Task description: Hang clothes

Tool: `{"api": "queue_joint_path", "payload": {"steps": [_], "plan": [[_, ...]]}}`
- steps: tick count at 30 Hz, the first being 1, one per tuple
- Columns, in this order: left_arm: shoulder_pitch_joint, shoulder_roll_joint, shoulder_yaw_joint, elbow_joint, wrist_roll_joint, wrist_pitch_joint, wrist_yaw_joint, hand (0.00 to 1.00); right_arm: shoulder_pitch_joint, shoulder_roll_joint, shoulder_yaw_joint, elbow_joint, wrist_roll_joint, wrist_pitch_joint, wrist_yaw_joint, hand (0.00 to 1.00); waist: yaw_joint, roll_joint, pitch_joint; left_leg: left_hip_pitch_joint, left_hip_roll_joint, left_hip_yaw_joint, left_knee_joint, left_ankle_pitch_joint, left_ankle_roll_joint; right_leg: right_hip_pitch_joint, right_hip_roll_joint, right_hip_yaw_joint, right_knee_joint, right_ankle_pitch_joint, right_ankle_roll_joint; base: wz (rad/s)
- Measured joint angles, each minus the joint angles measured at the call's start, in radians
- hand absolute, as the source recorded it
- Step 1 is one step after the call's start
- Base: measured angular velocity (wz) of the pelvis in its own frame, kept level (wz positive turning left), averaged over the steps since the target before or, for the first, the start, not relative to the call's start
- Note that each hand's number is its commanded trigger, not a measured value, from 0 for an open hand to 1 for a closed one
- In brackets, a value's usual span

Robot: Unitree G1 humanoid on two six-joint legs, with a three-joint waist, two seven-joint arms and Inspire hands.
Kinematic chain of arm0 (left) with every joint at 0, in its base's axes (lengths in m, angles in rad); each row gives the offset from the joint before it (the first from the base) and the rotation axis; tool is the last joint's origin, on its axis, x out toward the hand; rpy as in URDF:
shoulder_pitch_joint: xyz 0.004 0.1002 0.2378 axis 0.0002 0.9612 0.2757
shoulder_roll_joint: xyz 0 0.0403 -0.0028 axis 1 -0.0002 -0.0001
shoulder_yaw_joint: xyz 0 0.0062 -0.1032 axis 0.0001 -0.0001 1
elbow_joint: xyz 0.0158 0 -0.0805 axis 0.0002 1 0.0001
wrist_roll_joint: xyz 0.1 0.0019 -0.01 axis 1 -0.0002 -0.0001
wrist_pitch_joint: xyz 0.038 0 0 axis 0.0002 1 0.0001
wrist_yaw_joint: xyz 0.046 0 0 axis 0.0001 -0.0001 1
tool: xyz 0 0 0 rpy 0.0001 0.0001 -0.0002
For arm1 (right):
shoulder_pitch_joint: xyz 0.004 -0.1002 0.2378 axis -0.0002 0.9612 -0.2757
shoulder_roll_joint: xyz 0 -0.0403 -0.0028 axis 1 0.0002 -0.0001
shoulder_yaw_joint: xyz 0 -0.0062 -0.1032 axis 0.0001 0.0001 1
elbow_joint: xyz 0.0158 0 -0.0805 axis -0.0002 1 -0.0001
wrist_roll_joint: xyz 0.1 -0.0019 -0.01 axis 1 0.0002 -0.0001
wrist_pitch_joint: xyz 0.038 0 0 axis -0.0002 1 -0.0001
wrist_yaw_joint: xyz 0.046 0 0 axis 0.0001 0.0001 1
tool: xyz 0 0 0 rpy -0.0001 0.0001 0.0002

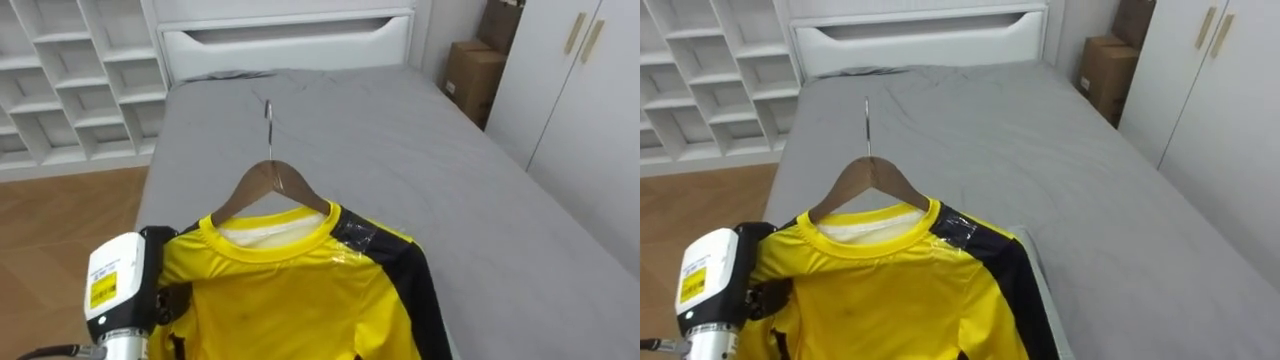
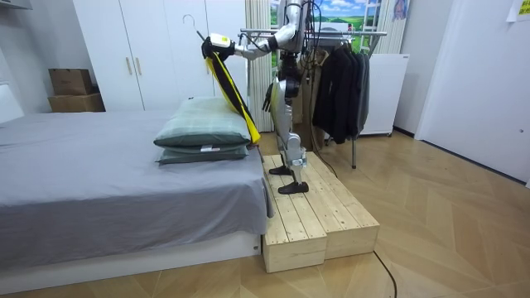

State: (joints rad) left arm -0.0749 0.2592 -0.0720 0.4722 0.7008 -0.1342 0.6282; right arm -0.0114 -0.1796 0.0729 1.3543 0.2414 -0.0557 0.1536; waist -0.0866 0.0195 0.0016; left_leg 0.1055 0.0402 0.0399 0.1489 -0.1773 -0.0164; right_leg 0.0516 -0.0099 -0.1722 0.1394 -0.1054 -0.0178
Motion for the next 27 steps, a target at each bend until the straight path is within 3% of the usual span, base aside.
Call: {"api": "queue_joint_path", "payload": {"steps": [4,10,16,19,21,27], "plan": [[0.000,0.012,0.000,-0.010,-0.010,-0.026,0.043,1.00,-0.001,-0.014,-0.045,-0.005,-0.058,-0.001,-0.067,0.00,-0.001,0.004,-0.0018,0.005,0.000,0.001,-0.002,0.000,0.000,0.000,0.000,0.000,-0.002,0.000,0.000,-0.01],[-0.001,0.018,0.011,-0.012,-0.037,-0.031,0.088,1.00,-0.011,-0.021,-0.100,-0.095,-0.129,0.002,-0.177,0.00,-0.008,-0.004,-0.0027,0.010,-0.001,0.010,0.003,0.001,0.000,0.000,-0.001,0.008,0.003,-0.002,0.002,-0.06],[-0.001,0.037,0.030,-0.012,-0.039,-0.068,0.098,1.00,-0.028,-0.037,-0.172,-0.181,-0.177,-0.020,-0.287,0.00,0.003,-0.021,0.0048,0.009,-0.001,0.010,0.006,0.001,0.000,-0.002,-0.002,0.008,0.012,-0.007,0.002,0.02],[-0.001,0.037,0.044,-0.012,-0.037,-0.069,0.122,1.00,-0.029,-0.044,-0.215,-0.292,-0.265,-0.022,-0.352,0.00,0.006,-0.020,0.0033,-0.011,-0.001,0.010,0.008,0.001,0.000,-0.022,-0.002,0.006,0.014,-0.006,0.002,0.00],[-0.001,0.037,0.043,-0.012,-0.039,-0.068,0.125,1.00,-0.033,-0.049,-0.212,-0.332,-0.300,-0.039,-0.391,0.00,0.005,-0.021,0.0023,-0.016,-0.001,0.007,0.010,0.001,0.000,-0.026,-0.001,0.006,0.017,-0.006,0.001,0.00],[-0.001,0.037,0.034,-0.026,-0.039,-0.063,0.125,1.00,-0.025,-0.051,-0.197,-0.526,-0.465,-0.038,-0.482,0.00,0.008,-0.019,-0.0009,-0.020,-0.001,0.011,0.016,0.001,0.000,-0.029,-0.002,0.009,0.018,-0.006,0.001,-0.02]]}}
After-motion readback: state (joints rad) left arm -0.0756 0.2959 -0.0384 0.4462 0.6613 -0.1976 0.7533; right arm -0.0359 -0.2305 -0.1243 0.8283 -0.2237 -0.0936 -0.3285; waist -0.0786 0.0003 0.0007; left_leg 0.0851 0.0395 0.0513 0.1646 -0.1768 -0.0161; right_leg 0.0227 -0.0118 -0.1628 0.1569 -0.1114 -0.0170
